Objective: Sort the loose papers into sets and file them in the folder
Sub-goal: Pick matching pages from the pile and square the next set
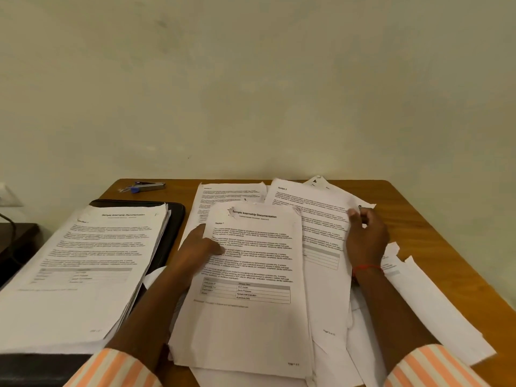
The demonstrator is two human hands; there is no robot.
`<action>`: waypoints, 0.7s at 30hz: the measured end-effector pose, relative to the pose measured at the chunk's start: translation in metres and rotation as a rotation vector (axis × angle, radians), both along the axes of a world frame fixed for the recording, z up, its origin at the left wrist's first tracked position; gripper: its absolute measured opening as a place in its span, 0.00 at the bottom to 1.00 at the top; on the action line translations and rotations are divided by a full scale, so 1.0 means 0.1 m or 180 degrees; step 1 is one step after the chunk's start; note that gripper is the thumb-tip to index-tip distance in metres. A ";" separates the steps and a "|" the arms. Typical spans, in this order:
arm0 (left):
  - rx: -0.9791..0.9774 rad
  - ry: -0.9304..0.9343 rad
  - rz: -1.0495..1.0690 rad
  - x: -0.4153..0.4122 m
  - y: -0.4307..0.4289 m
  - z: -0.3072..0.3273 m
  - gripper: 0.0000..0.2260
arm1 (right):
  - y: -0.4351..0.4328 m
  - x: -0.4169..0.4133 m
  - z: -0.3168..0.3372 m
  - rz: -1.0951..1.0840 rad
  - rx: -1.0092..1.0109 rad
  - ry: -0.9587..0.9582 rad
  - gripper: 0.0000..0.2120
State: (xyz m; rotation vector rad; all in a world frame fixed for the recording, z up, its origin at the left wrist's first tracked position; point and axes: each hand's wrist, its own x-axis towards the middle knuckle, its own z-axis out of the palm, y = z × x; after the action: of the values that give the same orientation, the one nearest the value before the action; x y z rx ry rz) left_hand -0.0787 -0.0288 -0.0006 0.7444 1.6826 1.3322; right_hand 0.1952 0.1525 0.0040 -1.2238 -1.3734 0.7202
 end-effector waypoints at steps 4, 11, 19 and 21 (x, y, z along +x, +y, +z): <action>0.0031 0.0013 -0.0023 0.03 0.00 0.02 0.19 | 0.00 0.01 0.00 0.0031 0.0061 0.0067 0.09; 0.0061 0.0059 0.0006 0.06 -0.01 0.05 0.19 | -0.01 -0.01 0.01 0.0045 0.0077 0.0111 0.09; 0.0432 -0.0008 0.0128 0.12 0.01 0.05 0.22 | -0.23 -0.30 -0.05 0.0664 -0.0106 0.0201 0.07; 0.0482 -0.0035 0.0201 0.12 0.02 0.04 0.24 | -0.31 -0.38 -0.06 0.0851 -0.0118 0.0220 0.08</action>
State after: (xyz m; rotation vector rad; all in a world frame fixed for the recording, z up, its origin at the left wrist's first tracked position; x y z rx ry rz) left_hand -0.0662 -0.0266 0.0029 0.7747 1.6215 1.5182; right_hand 0.1570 0.1218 -0.0024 -1.0439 -1.4872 0.9690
